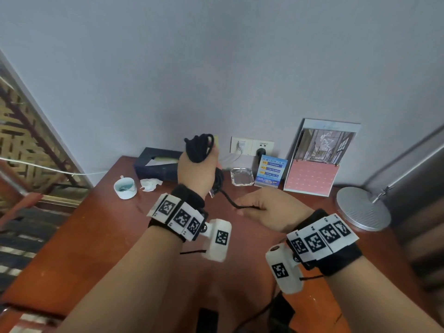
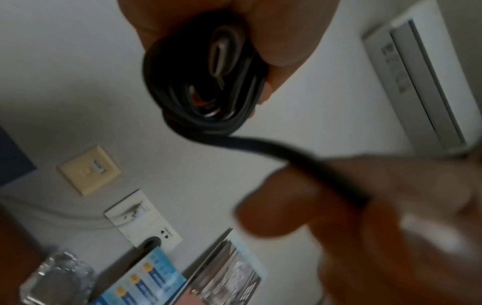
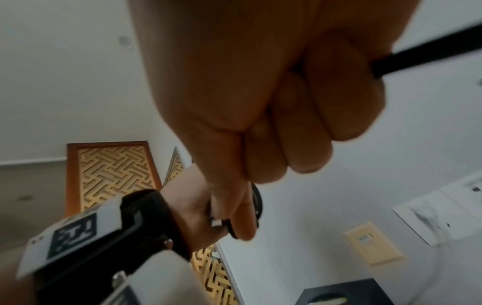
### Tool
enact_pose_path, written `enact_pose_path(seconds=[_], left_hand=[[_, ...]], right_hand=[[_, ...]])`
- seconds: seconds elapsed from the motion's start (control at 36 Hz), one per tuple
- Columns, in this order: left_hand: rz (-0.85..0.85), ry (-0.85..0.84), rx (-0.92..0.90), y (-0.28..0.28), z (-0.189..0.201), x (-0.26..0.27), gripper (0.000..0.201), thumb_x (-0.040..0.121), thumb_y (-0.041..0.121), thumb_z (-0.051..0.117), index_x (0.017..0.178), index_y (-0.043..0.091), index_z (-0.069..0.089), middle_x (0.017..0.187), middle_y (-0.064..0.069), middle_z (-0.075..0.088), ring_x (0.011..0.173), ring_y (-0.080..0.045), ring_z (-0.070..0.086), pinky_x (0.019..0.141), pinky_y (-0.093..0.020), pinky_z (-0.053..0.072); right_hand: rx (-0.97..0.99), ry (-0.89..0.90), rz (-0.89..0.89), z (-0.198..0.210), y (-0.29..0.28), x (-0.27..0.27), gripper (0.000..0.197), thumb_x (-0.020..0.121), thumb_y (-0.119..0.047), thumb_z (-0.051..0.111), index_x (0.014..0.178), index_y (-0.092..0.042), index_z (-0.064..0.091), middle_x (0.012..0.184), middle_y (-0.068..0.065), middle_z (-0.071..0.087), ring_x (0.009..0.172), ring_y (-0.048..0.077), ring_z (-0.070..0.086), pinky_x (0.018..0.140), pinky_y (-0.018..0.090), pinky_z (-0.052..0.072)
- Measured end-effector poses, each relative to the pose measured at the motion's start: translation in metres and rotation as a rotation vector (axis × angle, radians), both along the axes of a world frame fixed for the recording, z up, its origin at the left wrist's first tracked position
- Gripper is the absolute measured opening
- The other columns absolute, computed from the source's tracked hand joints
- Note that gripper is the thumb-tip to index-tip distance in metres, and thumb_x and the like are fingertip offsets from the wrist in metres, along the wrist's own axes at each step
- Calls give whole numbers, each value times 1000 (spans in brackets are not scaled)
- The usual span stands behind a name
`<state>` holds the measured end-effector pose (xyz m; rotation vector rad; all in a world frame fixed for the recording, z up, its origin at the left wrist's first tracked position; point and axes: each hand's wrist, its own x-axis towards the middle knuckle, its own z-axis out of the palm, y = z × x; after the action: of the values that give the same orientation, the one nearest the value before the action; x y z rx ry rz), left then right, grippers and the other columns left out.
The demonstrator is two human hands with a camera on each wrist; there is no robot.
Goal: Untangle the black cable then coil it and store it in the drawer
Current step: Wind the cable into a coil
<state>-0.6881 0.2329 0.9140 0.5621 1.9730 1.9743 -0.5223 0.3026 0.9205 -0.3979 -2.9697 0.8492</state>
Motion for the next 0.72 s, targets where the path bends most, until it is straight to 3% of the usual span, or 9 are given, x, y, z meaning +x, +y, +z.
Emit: enact_pose_path(seconds=[0.06, 0.14, 0.25, 0.33, 0.47, 0.53, 0.58, 0.64, 0.72], left_hand=[[-95, 138, -78, -2, 0, 6, 17, 88, 30, 68, 88, 13, 66, 71, -1, 69, 48, 3, 57, 49, -11, 41], [-298, 286, -216, -2, -5, 9, 15, 85, 37, 70, 83, 26, 60, 75, 3, 68, 69, -9, 64, 64, -21, 47], [-489, 298, -296, -1, -12, 13, 28, 84, 49, 66, 88, 21, 66, 81, 2, 69, 77, -14, 65, 68, -23, 48], [-571, 289, -330, 2, -13, 20, 27, 91, 51, 55, 82, 28, 68, 83, 1, 70, 81, -17, 66, 74, -28, 50], [-709, 221, -406, -5, -6, 26, 79, 89, 72, 31, 84, 3, 67, 61, -4, 67, 64, -19, 67, 75, -33, 53], [-820, 186, -383, -8, -4, 26, 86, 79, 78, 42, 87, -4, 66, 53, 1, 63, 58, -14, 65, 68, -26, 53], [-933, 201, -364, -8, -3, 26, 58, 74, 61, 65, 88, 4, 68, 61, 6, 65, 62, -8, 64, 70, -24, 52], [-1024, 195, -361, -7, -4, 22, 32, 74, 29, 81, 100, 13, 70, 87, 3, 72, 81, -7, 68, 82, -29, 52], [-1016, 261, -414, -8, -6, 14, 47, 61, 25, 87, 104, 23, 69, 105, 2, 72, 103, -14, 66, 97, -34, 48]], right_hand=[[95, 19, 88, 6, -2, -2, 19, 95, -28, 54, 100, -19, 69, 88, -7, 69, 78, 7, 60, 73, 26, 47], [199, 74, 146, 12, -5, -4, 22, 95, -30, 54, 82, -14, 64, 64, -10, 52, 62, 7, 46, 57, 21, 37], [169, 214, 76, 12, 0, -6, 17, 90, -34, 60, 94, -22, 70, 80, -9, 68, 73, 10, 57, 65, 27, 44], [115, 322, -79, 7, 4, -7, 16, 79, -32, 74, 78, -17, 68, 70, -7, 63, 63, 9, 53, 61, 28, 42], [94, 357, -332, 6, 2, -8, 45, 59, -40, 86, 66, -19, 46, 55, -12, 47, 53, 9, 45, 52, 31, 38], [110, 330, -406, 7, 6, -7, 54, 56, -40, 87, 71, -16, 40, 55, -8, 44, 51, 11, 41, 49, 32, 32], [124, 288, -427, 8, 6, -6, 50, 64, -28, 83, 76, -15, 36, 57, -7, 43, 51, 13, 39, 47, 27, 25], [16, 281, -443, 7, 6, -5, 48, 66, -21, 81, 76, -17, 34, 58, -5, 46, 51, 14, 40, 46, 20, 28], [-318, 360, -383, 3, 5, -1, 49, 66, -11, 82, 75, -18, 34, 66, 2, 61, 59, 17, 55, 58, 26, 44]])
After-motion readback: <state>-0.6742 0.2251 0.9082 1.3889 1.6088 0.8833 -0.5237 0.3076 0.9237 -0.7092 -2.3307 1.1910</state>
